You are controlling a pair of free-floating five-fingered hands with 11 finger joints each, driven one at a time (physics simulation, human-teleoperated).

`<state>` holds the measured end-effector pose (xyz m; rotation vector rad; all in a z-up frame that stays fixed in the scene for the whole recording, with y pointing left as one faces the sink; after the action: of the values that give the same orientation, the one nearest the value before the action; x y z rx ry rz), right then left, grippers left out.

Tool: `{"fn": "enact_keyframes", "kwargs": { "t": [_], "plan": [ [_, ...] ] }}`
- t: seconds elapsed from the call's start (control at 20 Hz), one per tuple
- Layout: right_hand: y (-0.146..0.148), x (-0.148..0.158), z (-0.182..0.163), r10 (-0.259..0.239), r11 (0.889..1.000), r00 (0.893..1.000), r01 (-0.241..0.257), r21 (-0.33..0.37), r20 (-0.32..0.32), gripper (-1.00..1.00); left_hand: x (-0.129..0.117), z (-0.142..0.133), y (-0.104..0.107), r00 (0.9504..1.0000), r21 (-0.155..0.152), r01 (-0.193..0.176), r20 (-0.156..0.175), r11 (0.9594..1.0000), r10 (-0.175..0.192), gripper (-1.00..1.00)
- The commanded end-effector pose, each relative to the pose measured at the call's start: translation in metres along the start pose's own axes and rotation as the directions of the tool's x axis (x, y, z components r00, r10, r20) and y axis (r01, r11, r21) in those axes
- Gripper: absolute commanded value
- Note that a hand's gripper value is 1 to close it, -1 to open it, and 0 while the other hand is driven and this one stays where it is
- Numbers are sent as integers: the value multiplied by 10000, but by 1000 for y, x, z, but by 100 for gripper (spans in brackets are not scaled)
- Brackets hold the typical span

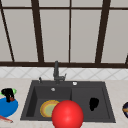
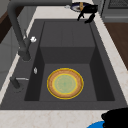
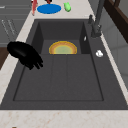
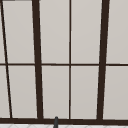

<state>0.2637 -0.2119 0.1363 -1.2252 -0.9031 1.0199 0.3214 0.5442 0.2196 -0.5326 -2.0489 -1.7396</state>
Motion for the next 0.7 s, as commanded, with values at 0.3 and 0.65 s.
{"fn": "enact_keyframes", "kwargs": {
  "t": [0.3, 0.65],
  "plan": [
    [0, 0, 0, 0, 10000, 10000, 0, 0, 0, 0, 5, -57, 23, 9993, -219, -297, -215, 9993, 292, 100],
    [0, 0, 0, 0, 10000, 10000, 0, 0, 0, 0, 0, -103, 29, 9995, -390, -105, -312, 9992, 93, 100]
  ]
}}
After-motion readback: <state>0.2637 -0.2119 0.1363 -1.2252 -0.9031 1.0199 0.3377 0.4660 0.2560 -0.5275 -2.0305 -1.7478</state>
